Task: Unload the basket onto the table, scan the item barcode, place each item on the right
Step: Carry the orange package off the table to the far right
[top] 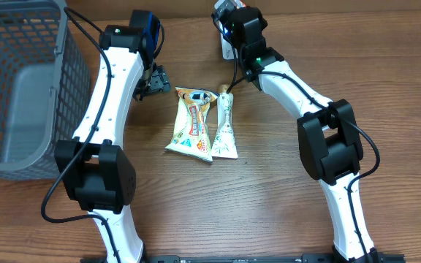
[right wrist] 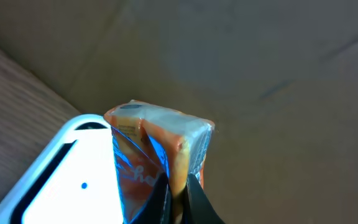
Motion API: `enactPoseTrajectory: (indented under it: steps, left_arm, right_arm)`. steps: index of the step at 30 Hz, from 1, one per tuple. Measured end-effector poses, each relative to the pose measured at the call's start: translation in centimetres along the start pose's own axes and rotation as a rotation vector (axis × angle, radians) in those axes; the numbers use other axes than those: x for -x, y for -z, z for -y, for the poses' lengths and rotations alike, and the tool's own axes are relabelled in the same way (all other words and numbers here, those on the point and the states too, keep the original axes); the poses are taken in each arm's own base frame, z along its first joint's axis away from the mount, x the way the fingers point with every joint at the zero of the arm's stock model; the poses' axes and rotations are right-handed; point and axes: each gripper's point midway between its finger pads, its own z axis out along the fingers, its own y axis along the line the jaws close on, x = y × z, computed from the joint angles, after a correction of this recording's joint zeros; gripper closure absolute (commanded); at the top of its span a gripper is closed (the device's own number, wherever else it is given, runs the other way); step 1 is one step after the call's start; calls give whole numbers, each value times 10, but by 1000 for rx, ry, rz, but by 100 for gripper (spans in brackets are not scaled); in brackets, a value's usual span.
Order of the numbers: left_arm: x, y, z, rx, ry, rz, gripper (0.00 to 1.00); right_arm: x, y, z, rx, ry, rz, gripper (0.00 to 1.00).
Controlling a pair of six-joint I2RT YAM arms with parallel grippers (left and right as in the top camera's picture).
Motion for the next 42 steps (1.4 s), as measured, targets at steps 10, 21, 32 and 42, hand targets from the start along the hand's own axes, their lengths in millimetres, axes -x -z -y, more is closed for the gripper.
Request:
enactPoseTrajectory:
  steps: [10, 21, 32, 42]
  left_arm:
    - [0, 0, 0, 0, 0, 0, 0]
    - [0, 0, 0, 0, 0, 0, 0]
    - [0, 0, 0, 0, 0, 0, 0]
    - [0, 0, 0, 0, 0, 0, 1]
  right_arm:
    - [-56, 11, 106, -224, -363, -309, 96]
    - [-361, 113, 290, -510, -1086, -937, 96]
    - [-502, 183, 338, -674, -1447, -995, 63]
    - [-511, 200, 347, -673, -1505, -1005, 16]
